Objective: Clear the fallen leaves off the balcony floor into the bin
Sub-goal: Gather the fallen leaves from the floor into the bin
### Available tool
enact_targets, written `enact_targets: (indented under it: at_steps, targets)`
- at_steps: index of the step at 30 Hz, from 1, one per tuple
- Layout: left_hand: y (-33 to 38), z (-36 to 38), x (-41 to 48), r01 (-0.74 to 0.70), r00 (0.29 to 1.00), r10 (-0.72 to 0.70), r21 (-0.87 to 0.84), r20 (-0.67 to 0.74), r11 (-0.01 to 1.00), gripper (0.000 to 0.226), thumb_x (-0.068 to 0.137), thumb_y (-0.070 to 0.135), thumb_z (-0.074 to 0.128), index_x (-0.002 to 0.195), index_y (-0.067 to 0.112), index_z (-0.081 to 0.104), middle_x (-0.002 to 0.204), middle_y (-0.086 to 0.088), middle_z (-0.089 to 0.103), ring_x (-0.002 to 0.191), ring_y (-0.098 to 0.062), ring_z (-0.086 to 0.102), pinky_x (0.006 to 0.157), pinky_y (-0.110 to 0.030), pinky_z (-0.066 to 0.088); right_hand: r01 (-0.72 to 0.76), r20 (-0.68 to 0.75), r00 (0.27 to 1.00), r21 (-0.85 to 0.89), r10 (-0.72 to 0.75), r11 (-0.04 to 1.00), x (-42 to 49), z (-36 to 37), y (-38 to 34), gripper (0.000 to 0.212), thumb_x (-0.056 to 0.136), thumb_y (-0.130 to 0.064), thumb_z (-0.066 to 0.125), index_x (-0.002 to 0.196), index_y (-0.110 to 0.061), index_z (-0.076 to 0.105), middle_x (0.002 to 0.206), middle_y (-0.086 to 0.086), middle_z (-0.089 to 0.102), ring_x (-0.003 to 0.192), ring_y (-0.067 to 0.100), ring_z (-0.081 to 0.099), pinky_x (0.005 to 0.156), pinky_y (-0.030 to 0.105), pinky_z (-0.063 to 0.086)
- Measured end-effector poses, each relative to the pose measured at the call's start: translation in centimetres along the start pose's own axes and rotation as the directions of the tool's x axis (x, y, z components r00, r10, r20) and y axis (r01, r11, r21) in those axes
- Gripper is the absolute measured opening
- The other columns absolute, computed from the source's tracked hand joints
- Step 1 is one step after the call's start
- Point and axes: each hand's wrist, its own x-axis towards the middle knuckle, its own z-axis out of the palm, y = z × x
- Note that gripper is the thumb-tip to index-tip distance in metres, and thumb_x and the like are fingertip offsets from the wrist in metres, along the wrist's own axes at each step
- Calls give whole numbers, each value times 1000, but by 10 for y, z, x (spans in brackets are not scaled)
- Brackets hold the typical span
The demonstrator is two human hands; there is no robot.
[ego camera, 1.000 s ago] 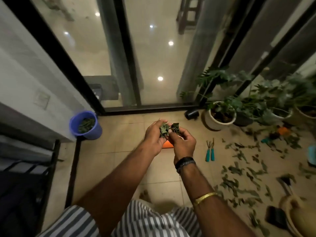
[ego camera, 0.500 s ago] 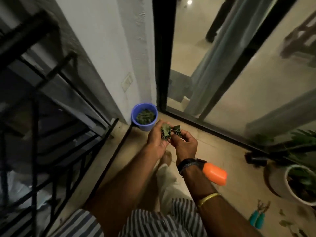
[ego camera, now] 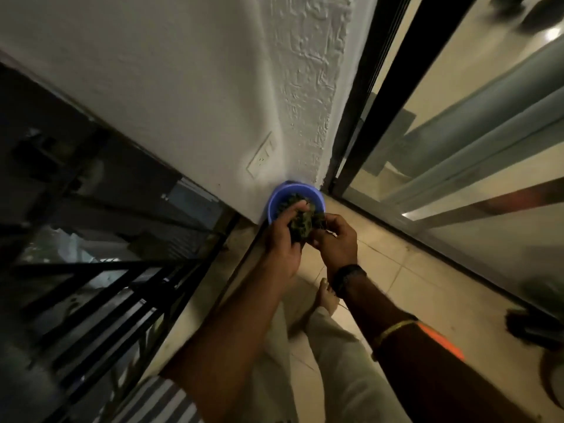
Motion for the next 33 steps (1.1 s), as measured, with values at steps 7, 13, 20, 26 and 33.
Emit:
enact_targets:
  at_steps: [7,13,20,26,33]
  targets:
    - [3,-19,157,54,996,-40,200,-76,978,41,82,31,74,117,10,70,105,-11,75,92,-24,73,69,-35,59,-183,-20,983,-72,182,980,146,43,65,34,74,2,69,98,-22,72,100,4,73,99,27,68,87,51,59]
    - [-35,-63,303,133,974,-80,252,-210,958,85,54,65,75,127,23,65,119,-11,69,112,-33,63,99,-54,49,-200,-24,980,-203,199,958,251,65,138,47,86,-1,57,123,-28,66,128,3,64,118,27,58,100,49,52]
    - [-7,-40,251,150,960,-84,240,-265,959,61,82,44,65,136,17,56,127,-3,59,112,-23,55,100,-42,46,-210,-173,967,-146,184,967,243,63,126,35,85,-7,58,99,-37,70,116,0,68,108,27,64,93,49,56]
    - [27,16,141,125,982,-81,263,-170,957,30,98,27,55,115,6,68,112,-9,69,99,-23,65,90,-37,51,-114,-217,963,203,158,973,143,38,39,21,87,0,63,92,-19,71,94,8,72,89,28,70,81,47,61]
    - [42,72,-10,-10,1000,2,406,20,914,15,87,24,68,94,11,72,72,0,64,62,-13,54,57,-26,42,31,-302,949,371,89,928,5,-14,-50,27,84,16,60,97,-7,69,82,8,65,82,26,63,89,56,57]
